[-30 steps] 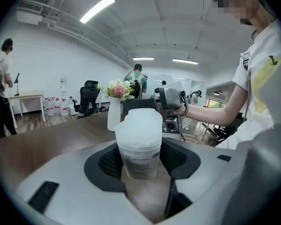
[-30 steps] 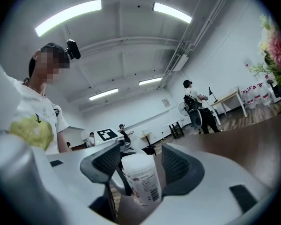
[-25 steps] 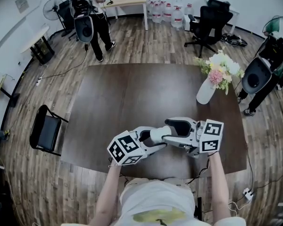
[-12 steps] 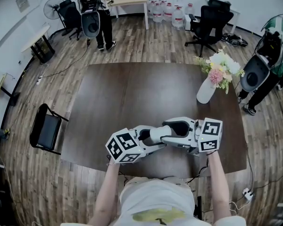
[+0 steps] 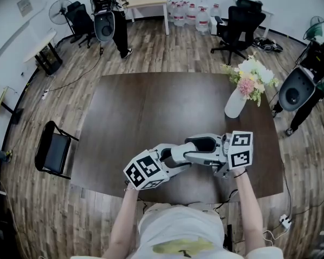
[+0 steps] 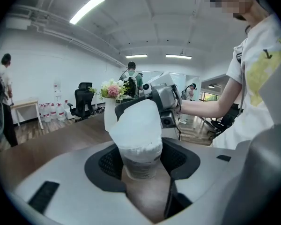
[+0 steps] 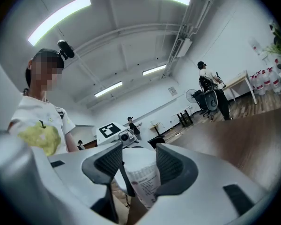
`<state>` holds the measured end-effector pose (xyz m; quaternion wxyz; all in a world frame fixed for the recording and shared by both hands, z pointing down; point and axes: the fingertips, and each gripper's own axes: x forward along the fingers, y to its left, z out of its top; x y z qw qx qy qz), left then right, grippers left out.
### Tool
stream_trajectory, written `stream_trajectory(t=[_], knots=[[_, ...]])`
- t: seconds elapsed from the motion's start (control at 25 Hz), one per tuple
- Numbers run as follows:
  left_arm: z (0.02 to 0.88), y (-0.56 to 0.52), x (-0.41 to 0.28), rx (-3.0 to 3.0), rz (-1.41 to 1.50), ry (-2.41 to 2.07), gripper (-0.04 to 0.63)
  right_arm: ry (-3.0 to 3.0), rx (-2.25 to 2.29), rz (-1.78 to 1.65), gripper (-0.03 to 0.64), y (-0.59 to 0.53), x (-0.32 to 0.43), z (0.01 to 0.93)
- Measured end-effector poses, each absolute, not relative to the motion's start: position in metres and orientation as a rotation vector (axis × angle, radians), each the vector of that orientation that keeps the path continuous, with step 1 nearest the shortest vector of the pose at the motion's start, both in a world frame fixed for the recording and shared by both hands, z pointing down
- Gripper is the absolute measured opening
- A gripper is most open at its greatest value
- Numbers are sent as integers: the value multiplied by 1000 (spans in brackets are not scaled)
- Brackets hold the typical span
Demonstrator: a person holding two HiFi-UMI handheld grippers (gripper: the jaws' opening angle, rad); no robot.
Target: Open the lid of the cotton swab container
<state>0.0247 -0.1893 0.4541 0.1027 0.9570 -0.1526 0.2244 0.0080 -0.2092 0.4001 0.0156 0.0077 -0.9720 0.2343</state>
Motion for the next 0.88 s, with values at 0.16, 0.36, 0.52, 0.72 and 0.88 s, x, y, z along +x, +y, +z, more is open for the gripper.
stream_trajectory(t=[0.16,0.36,0.52,0.72,0.88], knots=[[456,-192,25,2861,694,-496,235,-3005,37,825,235,-214,7,399],[455,-197,25,2907,742,-555,235,-2985,32,992,235,-222,9,397],[454,-199,25,2931,766,-600,235,-2954,9,1106,235,-227,10,396],[454,-205,27,2962,805,-645,235,-2928,10,1268,235,-236,13,395],[454,-205,27,2965,790,-654,233,-2916,8,1298,233,-238,13,395]])
